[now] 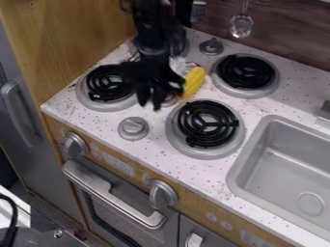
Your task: Move the blue spatula to the lower right burner
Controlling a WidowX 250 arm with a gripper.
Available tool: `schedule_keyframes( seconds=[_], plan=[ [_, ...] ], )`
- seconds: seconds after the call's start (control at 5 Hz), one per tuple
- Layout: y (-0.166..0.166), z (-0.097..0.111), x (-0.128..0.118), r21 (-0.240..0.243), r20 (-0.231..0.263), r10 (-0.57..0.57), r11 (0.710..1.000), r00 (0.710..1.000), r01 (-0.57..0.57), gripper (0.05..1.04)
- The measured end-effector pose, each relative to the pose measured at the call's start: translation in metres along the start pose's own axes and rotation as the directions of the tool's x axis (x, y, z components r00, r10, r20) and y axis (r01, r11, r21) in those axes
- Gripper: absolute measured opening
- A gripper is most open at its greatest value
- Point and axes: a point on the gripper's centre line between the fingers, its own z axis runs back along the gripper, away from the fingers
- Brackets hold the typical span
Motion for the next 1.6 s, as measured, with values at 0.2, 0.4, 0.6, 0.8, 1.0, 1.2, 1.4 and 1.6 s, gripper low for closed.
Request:
schedule_keyframes(
  seconds=[0.2, 0.4, 0.6, 0.8, 1.0, 1.2, 1.4, 1.6],
  plan=[
    [-0.031, -0.009, -0.016, -0.01, -0.02, -0.096, 0.995, 0.995, 0.096, 0.281],
    [-0.05, -0.019, -0.024, -0.018, -0.039, -0.158, 0.987, 0.987, 0.157, 0.281],
    [-0.07, -0.034, -0.028, -0.01, -0.075, -0.22, 0.975, 0.973, 0.22, 0.281],
    [-0.086, -0.04, -0.025, -0.022, -0.09, -0.232, 0.973, 0.969, 0.231, 0.28],
    [-0.095, -0.041, -0.019, -0.035, -0.085, -0.217, 0.976, 0.972, 0.215, 0.255],
    [-0.093, -0.04, -0.015, -0.039, -0.094, -0.161, 0.987, 0.982, 0.158, 0.25],
    [-0.09, -0.035, -0.01, -0.014, -0.097, -0.128, 0.992, 0.987, 0.127, 0.228],
    [-0.067, -0.017, 0.008, 0.016, -0.049, -0.047, 0.999, 0.998, 0.047, 0.128]
  ],
)
